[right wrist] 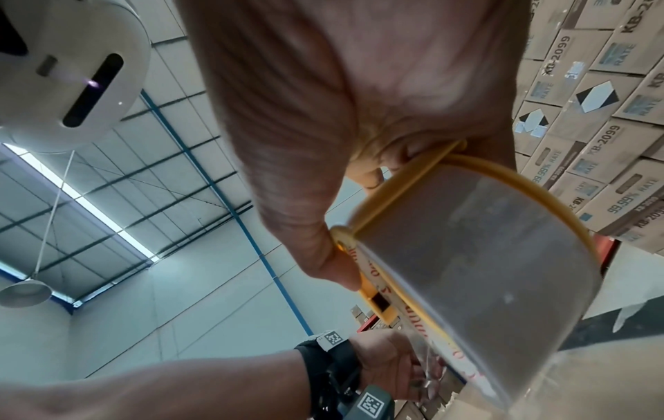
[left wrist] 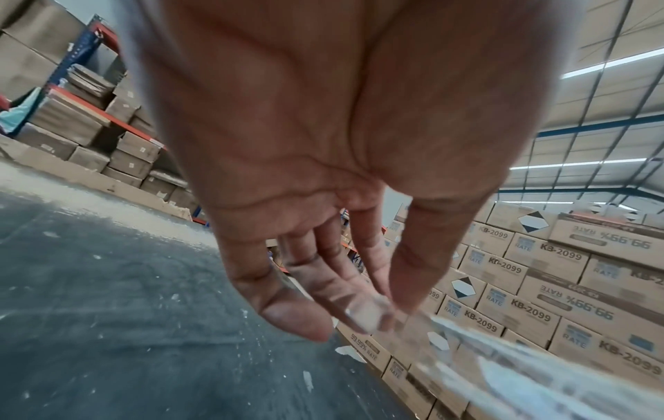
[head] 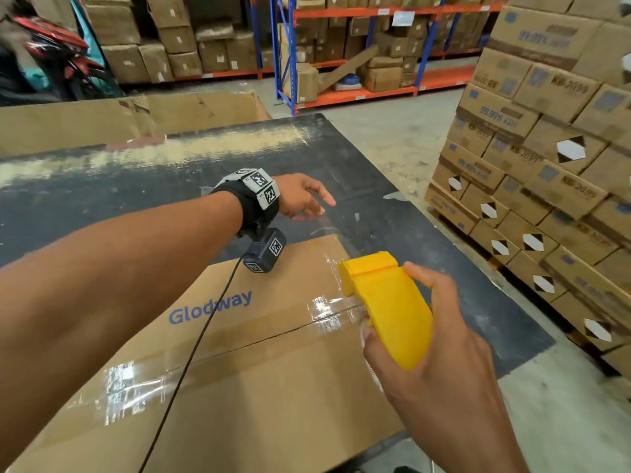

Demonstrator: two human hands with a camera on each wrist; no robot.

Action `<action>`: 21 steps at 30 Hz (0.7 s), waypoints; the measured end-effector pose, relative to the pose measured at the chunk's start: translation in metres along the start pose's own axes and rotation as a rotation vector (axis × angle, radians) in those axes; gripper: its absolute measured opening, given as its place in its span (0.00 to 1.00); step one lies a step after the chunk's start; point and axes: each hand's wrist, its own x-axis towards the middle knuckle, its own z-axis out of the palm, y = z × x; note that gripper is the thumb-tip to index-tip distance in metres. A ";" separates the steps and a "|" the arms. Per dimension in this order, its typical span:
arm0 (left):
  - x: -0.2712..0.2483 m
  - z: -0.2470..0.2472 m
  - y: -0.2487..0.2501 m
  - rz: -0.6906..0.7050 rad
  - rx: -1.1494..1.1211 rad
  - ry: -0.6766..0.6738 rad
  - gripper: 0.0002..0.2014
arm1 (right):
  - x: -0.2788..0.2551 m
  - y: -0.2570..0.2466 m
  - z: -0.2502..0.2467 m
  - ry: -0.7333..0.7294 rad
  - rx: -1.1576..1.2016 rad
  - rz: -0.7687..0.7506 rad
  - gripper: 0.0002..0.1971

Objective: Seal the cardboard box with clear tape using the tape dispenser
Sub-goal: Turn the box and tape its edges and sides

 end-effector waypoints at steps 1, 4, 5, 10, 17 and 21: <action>0.001 0.001 0.001 -0.022 -0.019 -0.010 0.15 | 0.001 -0.001 0.000 -0.001 -0.004 0.004 0.36; 0.006 0.000 -0.003 -0.054 -0.043 -0.036 0.16 | 0.005 -0.002 0.000 -0.023 -0.026 0.022 0.35; 0.008 0.000 -0.004 -0.049 -0.036 -0.049 0.16 | 0.006 -0.002 0.000 -0.030 -0.032 0.028 0.35; 0.015 0.002 -0.012 -0.015 0.018 -0.082 0.17 | 0.010 0.002 0.004 -0.036 -0.049 0.014 0.36; 0.022 0.016 -0.008 -0.054 0.191 -0.127 0.19 | 0.013 0.006 0.007 -0.048 -0.059 -0.010 0.37; 0.024 0.032 0.003 -0.058 0.488 -0.105 0.21 | 0.014 0.009 0.008 -0.053 -0.060 -0.012 0.34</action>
